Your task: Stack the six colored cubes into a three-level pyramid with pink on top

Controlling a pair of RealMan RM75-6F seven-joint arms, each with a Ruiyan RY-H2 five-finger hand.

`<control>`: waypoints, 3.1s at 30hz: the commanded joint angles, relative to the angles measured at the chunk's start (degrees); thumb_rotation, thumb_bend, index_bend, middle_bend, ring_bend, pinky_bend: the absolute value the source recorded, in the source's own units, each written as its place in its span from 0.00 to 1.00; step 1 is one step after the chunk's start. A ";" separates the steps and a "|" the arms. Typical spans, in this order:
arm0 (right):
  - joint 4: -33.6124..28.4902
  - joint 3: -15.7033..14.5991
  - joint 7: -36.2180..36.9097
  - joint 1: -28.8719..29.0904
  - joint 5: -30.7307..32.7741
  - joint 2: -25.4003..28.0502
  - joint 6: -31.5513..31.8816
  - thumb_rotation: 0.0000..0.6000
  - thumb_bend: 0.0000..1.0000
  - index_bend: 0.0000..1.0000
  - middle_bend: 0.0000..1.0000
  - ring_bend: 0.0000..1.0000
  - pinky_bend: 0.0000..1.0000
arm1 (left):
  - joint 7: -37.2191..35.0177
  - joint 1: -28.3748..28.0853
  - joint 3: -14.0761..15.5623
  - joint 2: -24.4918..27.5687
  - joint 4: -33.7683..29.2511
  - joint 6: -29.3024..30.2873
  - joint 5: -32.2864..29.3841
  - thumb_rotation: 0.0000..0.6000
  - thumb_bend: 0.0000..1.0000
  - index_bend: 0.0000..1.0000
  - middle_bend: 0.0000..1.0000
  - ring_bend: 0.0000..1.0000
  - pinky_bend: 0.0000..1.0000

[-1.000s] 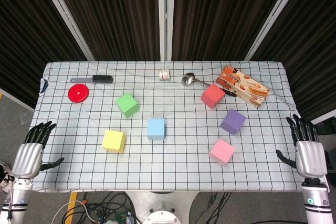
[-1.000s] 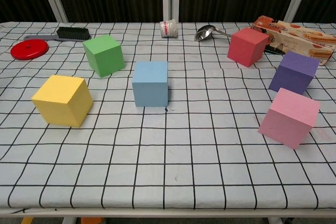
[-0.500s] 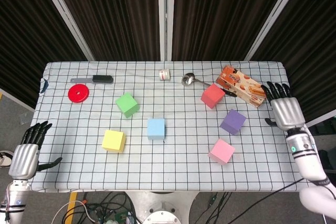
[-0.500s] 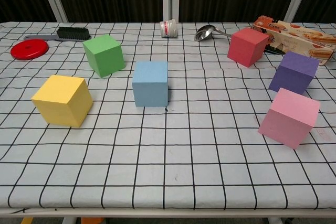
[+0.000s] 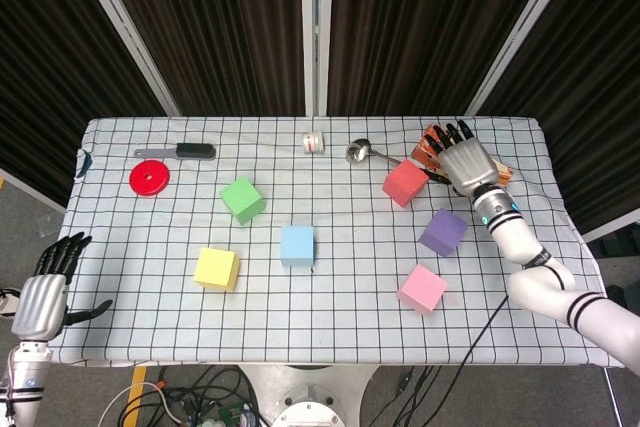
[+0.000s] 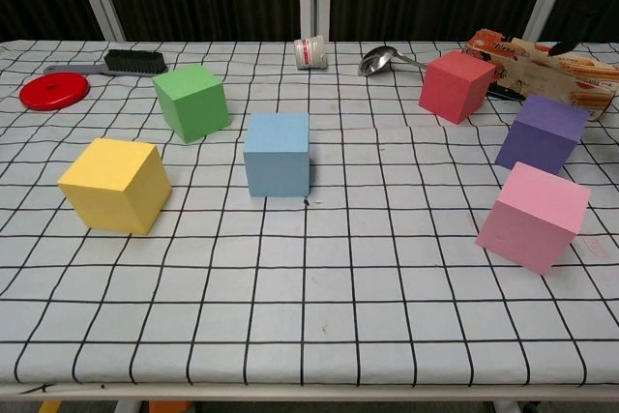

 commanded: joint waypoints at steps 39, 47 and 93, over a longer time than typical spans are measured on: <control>19.04 -7.42 17.96 5.99 -11.44 -14.54 0.67 1.00 0.16 0.00 0.26 0.00 0.00 | -3.27 -0.13 0.34 -0.62 2.82 -1.01 0.06 1.00 0.01 0.09 0.04 0.00 0.08; 18.49 -7.07 19.54 5.32 -11.77 -13.94 2.88 1.00 0.17 0.00 0.37 0.00 0.00 | -3.24 -0.16 0.36 -0.50 2.73 -1.16 0.04 1.00 0.01 0.09 0.04 0.00 0.08; -43.08 -7.10 -33.13 29.40 63.58 -1.98 28.37 1.00 0.13 0.00 0.52 0.05 0.00 | -6.20 -0.22 0.57 -1.16 3.93 0.48 1.66 1.00 0.01 0.09 0.04 0.00 0.08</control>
